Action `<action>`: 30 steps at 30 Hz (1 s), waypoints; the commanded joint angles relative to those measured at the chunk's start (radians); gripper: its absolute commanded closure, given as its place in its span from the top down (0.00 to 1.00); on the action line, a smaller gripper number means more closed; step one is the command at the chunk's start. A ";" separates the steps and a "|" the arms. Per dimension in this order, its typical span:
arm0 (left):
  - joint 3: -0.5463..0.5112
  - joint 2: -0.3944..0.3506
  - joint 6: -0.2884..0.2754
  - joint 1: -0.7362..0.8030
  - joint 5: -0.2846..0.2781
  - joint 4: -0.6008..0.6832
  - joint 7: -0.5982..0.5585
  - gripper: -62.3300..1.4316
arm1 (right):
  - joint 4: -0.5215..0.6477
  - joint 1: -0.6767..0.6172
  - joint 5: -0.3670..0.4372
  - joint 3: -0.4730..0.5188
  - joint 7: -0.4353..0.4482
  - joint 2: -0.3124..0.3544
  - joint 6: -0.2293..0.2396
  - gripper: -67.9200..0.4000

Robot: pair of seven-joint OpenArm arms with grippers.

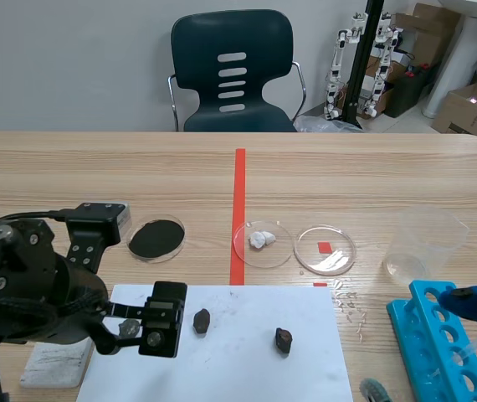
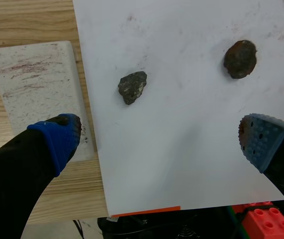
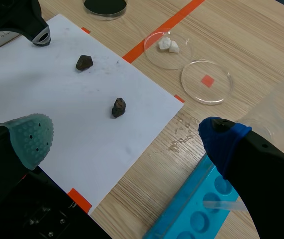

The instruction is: Pick up the left mineral with the left hand

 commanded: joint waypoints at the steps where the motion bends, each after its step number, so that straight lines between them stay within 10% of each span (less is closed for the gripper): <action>1: 0.007 0.005 0.025 -0.015 0.003 0.020 0.002 1.00 | 0.013 0.006 0.011 0.003 0.019 0.005 0.000 0.90; 30: 0.048 0.111 0.143 -0.183 0.074 -0.207 0.116 1.00 | 0.013 0.006 0.011 0.003 0.018 0.005 0.000 0.90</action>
